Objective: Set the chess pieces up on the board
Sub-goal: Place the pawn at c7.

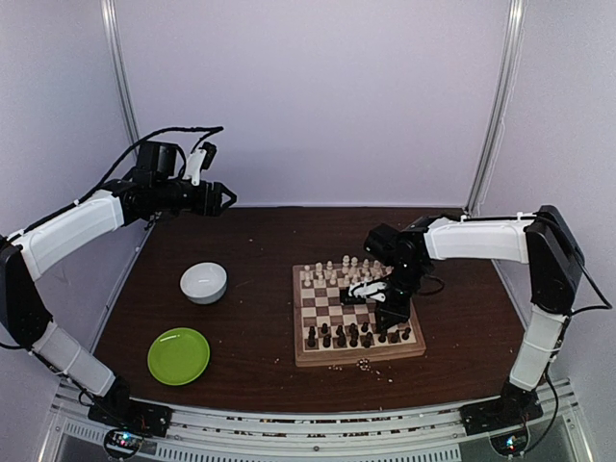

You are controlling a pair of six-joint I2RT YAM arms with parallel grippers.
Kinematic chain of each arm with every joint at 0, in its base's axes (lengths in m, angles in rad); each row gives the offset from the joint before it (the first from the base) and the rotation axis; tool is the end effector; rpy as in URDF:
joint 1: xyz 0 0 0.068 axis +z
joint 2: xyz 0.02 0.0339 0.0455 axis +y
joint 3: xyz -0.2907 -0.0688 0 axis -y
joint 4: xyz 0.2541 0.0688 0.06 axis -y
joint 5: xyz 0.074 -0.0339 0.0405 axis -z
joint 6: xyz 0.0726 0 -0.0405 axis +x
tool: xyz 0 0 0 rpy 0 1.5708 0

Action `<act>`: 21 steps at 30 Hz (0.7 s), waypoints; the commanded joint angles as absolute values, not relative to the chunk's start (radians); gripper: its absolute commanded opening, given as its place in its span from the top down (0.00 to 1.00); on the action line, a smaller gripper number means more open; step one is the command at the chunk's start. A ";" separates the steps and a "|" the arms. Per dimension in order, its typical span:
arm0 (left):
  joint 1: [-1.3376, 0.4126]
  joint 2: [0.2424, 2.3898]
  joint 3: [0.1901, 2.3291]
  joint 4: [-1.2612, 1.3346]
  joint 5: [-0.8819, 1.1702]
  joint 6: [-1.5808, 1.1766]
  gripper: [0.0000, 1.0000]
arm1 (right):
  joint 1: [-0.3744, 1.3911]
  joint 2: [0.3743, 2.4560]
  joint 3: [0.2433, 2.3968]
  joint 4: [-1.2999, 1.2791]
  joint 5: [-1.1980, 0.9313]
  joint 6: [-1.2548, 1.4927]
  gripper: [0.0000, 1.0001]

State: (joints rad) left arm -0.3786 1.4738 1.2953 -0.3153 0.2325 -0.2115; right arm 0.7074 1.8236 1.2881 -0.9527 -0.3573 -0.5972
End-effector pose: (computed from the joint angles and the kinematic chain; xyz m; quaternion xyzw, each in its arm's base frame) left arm 0.3468 -0.1560 0.3482 0.1304 0.8447 -0.2434 0.4584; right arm 0.2522 0.2491 0.1754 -0.6027 0.7769 0.1795 0.0308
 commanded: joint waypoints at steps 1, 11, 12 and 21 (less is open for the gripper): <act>-0.371 1.471 1.298 -0.290 0.245 -0.218 0.34 | 0.712 1.839 1.313 -0.941 -0.324 -0.585 0.88; -0.370 1.472 1.298 -0.291 0.248 -0.218 0.34 | 0.712 1.845 1.318 -0.925 -0.313 -0.574 0.83; -0.371 1.471 1.298 -0.291 0.247 -0.218 0.34 | 0.712 1.846 1.318 -0.925 -0.313 -0.574 0.83; -0.370 1.472 1.298 -0.291 0.249 -0.218 0.34 | 0.714 1.858 1.325 -0.930 -0.322 -0.572 0.83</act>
